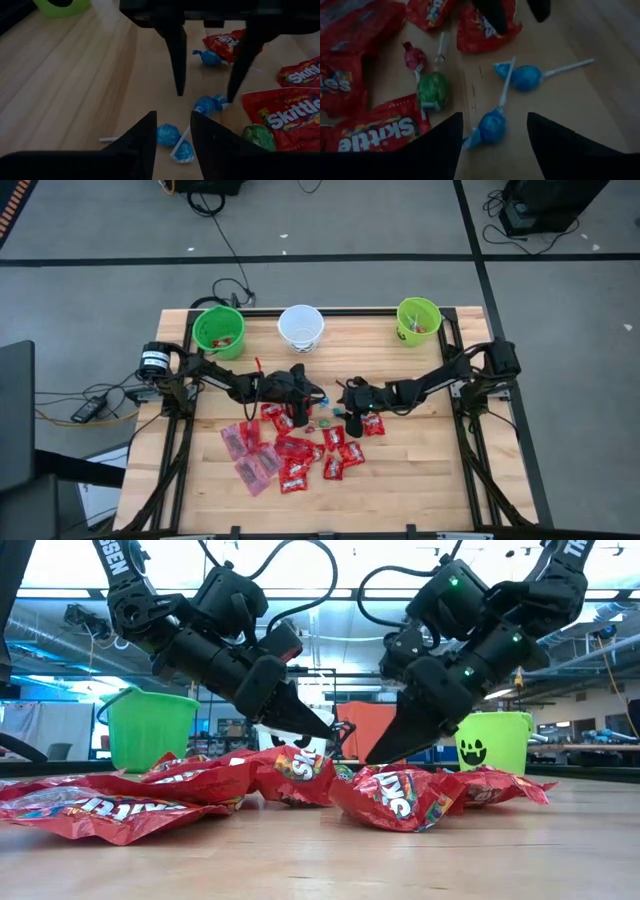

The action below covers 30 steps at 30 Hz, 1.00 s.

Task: Sort candy by brand, put in halloween buckets
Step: Put the blue lollipop into the light green bucket

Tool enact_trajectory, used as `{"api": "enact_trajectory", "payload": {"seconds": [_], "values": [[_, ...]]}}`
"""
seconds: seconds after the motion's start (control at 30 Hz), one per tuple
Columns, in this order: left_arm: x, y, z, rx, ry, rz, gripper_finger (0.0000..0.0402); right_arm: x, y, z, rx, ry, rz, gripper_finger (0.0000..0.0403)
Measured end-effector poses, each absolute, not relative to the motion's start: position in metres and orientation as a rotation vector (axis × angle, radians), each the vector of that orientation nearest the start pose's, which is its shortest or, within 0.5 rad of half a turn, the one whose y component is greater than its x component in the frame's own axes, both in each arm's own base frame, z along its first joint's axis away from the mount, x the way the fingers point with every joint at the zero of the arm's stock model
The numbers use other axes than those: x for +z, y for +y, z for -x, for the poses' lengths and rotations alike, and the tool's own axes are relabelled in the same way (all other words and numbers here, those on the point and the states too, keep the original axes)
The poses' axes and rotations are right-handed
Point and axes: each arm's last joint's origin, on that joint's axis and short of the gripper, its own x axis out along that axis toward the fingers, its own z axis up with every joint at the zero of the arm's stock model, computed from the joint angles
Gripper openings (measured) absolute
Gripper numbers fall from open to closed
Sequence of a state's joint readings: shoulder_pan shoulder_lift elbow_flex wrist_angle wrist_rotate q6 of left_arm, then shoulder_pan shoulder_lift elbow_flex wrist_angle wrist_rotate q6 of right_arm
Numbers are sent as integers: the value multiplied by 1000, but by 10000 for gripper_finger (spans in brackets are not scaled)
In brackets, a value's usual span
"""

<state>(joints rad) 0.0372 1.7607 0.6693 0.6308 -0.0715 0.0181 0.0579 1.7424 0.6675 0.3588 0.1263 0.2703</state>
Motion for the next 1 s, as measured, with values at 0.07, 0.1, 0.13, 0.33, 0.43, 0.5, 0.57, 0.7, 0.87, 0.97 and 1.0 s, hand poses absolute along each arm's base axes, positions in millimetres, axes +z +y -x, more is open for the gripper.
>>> {"api": "enact_trajectory", "payload": {"seconds": [0.07, 0.1, 0.13, 0.33, 0.43, 0.5, 0.57, 0.7, 0.87, 0.97, 1.0], "values": [[130, 14, -322, 103, 460, -26, 125, 112, 14, -307, -163, 706, -186, 228], [130, 14, -322, 103, 459, -26, 125, 111, 14, -307, -162, 705, -182, 224], [130, 14, -322, 104, 460, -26, 125, 109, 14, -308, -161, 704, -180, 220], [130, 14, -322, 105, 458, -26, 125, 99, 12, -309, -164, 731, -167, 195], [130, 14, -322, 104, 459, -27, 125, 100, 10, -310, -167, 727, -154, 183], [130, 14, -322, 104, 460, -28, 125, 100, 10, -310, -165, 723, -149, 168], [130, 14, -322, 104, 460, -29, 125, 101, 10, -310, -165, 714, -147, 146], [130, 14, -322, 103, 462, -29, 125, 104, 7, -310, -174, 704, -153, 91], [130, 14, -322, 104, 464, -30, 125, 122, -2, -309, -230, 647, -177, 30], [130, 14, -322, 104, 464, -30, 125, 139, -12, -302, -351, 612, -198, 9], [130, 14, -322, 105, 464, -30, 125, 145, -16, -299, -401, 604, -199, 7]]}}
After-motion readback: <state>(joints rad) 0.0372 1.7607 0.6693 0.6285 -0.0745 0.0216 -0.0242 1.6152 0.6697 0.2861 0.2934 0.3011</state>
